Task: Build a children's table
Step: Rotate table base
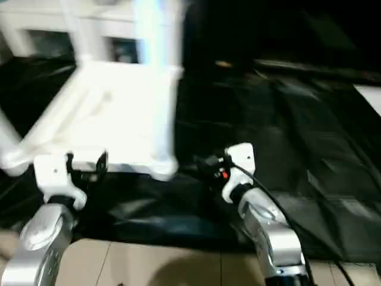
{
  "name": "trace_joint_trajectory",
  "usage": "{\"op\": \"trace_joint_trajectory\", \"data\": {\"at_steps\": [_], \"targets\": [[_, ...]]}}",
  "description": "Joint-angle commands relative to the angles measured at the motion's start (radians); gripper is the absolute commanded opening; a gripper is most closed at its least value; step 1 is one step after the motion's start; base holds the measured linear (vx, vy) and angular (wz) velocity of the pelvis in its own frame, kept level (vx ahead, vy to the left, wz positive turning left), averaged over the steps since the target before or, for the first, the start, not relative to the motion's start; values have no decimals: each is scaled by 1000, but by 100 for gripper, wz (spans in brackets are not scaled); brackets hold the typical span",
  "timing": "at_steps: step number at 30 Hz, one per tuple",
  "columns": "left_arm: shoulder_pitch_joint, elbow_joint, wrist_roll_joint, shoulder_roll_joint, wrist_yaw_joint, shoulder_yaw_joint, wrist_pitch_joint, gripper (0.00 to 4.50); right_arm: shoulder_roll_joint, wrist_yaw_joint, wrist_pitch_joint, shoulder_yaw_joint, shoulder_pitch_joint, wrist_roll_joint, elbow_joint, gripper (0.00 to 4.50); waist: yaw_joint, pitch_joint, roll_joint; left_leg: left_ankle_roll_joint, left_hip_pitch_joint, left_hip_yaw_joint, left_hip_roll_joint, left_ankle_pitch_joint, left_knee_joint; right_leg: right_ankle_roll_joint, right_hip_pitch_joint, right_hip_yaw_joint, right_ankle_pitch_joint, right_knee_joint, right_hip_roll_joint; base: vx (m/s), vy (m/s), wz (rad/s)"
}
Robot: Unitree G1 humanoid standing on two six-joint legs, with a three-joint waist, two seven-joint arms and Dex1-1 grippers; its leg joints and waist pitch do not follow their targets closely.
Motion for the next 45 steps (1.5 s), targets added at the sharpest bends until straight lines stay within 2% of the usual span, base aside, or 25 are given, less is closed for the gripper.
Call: {"op": "trace_joint_trajectory", "data": {"at_steps": [1, 2, 3, 5, 6, 7, 8, 9, 10, 11, 12, 13, 14, 15, 16, 17, 18, 19, 20, 21, 22, 25, 29, 36, 45], "targets": [[1, -24, -5, 3, -9, 8, 12, 447, 9, 5, 4, 10, -20, 1, 7, 303, -16, -28, 27, 54, 89, -58, 142, -411, -109, -5, -2, 78, -436, -99, -101, 62, 61, 27], [5, -30, -6, 3, -9, 9, 14, 447, 11, 3, 5, 7, -20, 1, 7, 303, -27, -35, 32, 45, 123, -102, 205, -505, -145, -9, -19, 83, -305, -19, -88, 114, 42, 9], [9, -37, -9, 4, -10, 12, 18, 447, 12, 2, 4, 7, -20, 1, 9, 303, -45, -42, 24, 65, 160, -131, 223, -528, -161, 13, -84, 107, -108, 83, -76, 114, 42, 9], [18, -52, -10, 5, -8, 13, 28, 447, 6, 5, 4, 8, -20, 5, 12, 303, -55, -39, 6, 202, 140, -96, 167, -410, -141, 61, -124, 131, -25, 119, -72, 105, -3, 5], [22, -60, -9, 7, -7, 13, 32, 447, 2, 9, 2, 9, -21, 5, 17, 303, -62, -33, 6, 240, 115, -48, 115, -393, -143, 59, -120, 132, 23, 87, -72, 89, -27, 5], [24, -66, -6, 10, -8, 12, 34, 447, -2, 11, -1, 11, -21, 2, 22, 303, -69, -36, -23, 203, 83, -1, 46, -413, -120, 38, -80, 160, 39, -4, -104, 75, -95, 4], [26, -70, -7, 12, -9, 13, 36, 447, -3, 11, -2, 11, -21, 0, 24, 303, -58, -47, -52, 190, 38, 24, 13, -393, -87, 18, -37, 197, -45, -46, -128, 81, -124, 0], [27, -75, -8, 15, -11, 16, 40, 447, -1, 9, -1, 9, -20, 0, 23, 303, -22, -35, -49, 151, 2, 27, -8, -262, -4, -33, 17, 277, -346, -116, -232, 81, -124, 0], [30, -79, -9, 16, -13, 18, 42, 447, 0, 6, -2, 7, -17, -3, 20, 303, -5, -56, -68, 123, -59, -1, 3, -125, 66, -96, 74, 305, -431, -116, -250, 111, -88, -4], [33, -81, -8, 17, -15, 19, 42, 447, 1, 4, -2, 6, -15, -6, 17, 303, -3, -61, -71, 113, -68, -4, 3, -80, 70, -123, 79, 301, -385, -111, -240, 68, -29, -2], [37, -85, -12, 19, -20, 22, 46, 447, 1, 0, 5, 0, -10, -1, 6, 303, -6, -59, -53, 106, -77, -8, 17, 0, 43, -181, 69, 266, -235, -92, -208, 124, -41, -3], [41, -88, -17, 22, -25, 25, 48, 447, -1, -2, 10, -6, -2, 6, -6, 303, -14, -58, -22, 97, -55, 0, 34, 132, -31, -178, 38, 189, -76, -56, -132, 134, -4, -2], [42, -88, -19, 23, -27, 26, 49, 447, -2, -2, 11, -8, 0, 8, -10, 303, -24, -63, -7, 101, -25, 4, 37, 195, -49, -158, 22, 161, -6, -43, -102, 242, 13, -5], [44, -90, -21, 25, -31, 26, 51, 447, -5, -1, 11, -10, 6, 10, -15, 303, -47, -73, 9, 169, 4, -35, 55, 301, -47, -97, -16, 141, 151, 19, -52, 186, 25, -4], [45, -91, -21, 25, -34, 26, 52, 447, -8, 0, 9, -10, 9, 10, -16, 303, -55, -94, 7, 220, 70, -63, 76, 426, -23, -69, -67, 144, 232, 45, -52, 175, 25, -1], [45, -89, -17, 33, -43, 22, 50, 447, -12, 2, 2, -10, 13, 10, -16, 303, -58, -94, 3, 286, 92, -93, 106, 614, -9, -31, -106, 171, 269, 52, -84, 91, 21, 0], [44, -88, -16, 39, -50, 18, 55, 447, -14, 4, -2, -9, 14, 10, -15, 303, -49, -99, -20, 292, 73, -84, 84, 810, 15, -7, -100, 201, 402, 44, -107, 91, 21, 0], [41, -86, -13, 47, -59, 14, 58, 447, -16, 7, -4, -10, 15, 11, -15, 303, -33, -101, -32, 232, 28, -46, 28, 852, 19, 11, -63, 216, 588, 47, -94, 0, 0, 0], [33, -74, -3, 72, -84, 5, 41, 447, -18, 12, -9, -14, 15, 14, -14, 303, -30, -102, -30, 198, 8, -36, 8, 817, 13, 24, -40, 215, 666, 55, -78, 0, 0, 0], [11, -47, -32, 126, -179, -3, 23, 447, -18, 26, -8, -24, 11, 28, -14, 303, -26, -87, -40, 92, -7, -15, 10, 509, -15, 40, -35, 218, 658, 31, -83, 0, 0, 0], [4, -40, -55, 143, -221, -3, 22, 447, -22, 32, -7, -23, 9, 28, -14, 303, -28, -80, -39, 60, -12, -14, 16, 381, -30, 33, -31, 218, 593, 25, -89, -60, -36, -5], [-30, -16, -105, 233, -387, -36, 59, 447, -43, 72, -3, -11, -1, 31, -6, 303, -36, -52, -26, -57, 2, -16, 45, -133, -78, -39, -43, 216, 123, -9, -99, -95, -24, -5], [-114, 78, -42, 410, -627, -149, 66, 447, -107, 153, 6, 15, -34, 33, 24, 303, -37, -25, -23, -95, 24, -12, 48, -444, -97, -31, -80, 232, -402, -54, -113, -111, -10, -1], [-286, 217, 49, 534, -839, -282, 14, 447, -174, 235, -29, 41, -75, -9, 60, 303, -35, -42, -15, -77, 9, 3, 53, -280, -98, -78, -73, 230, -186, -33, -113, -28, -3, 0], [-512, 541, 149, 466, -819, -354, -84, 412, -210, 281, -43, 65, -91, -12, 78, 303, -29, -68, -26, -5, -10, 21, 46, -19, -70, -142, -54, 225, 241, 2, -105, 0, 0, 0]]}}
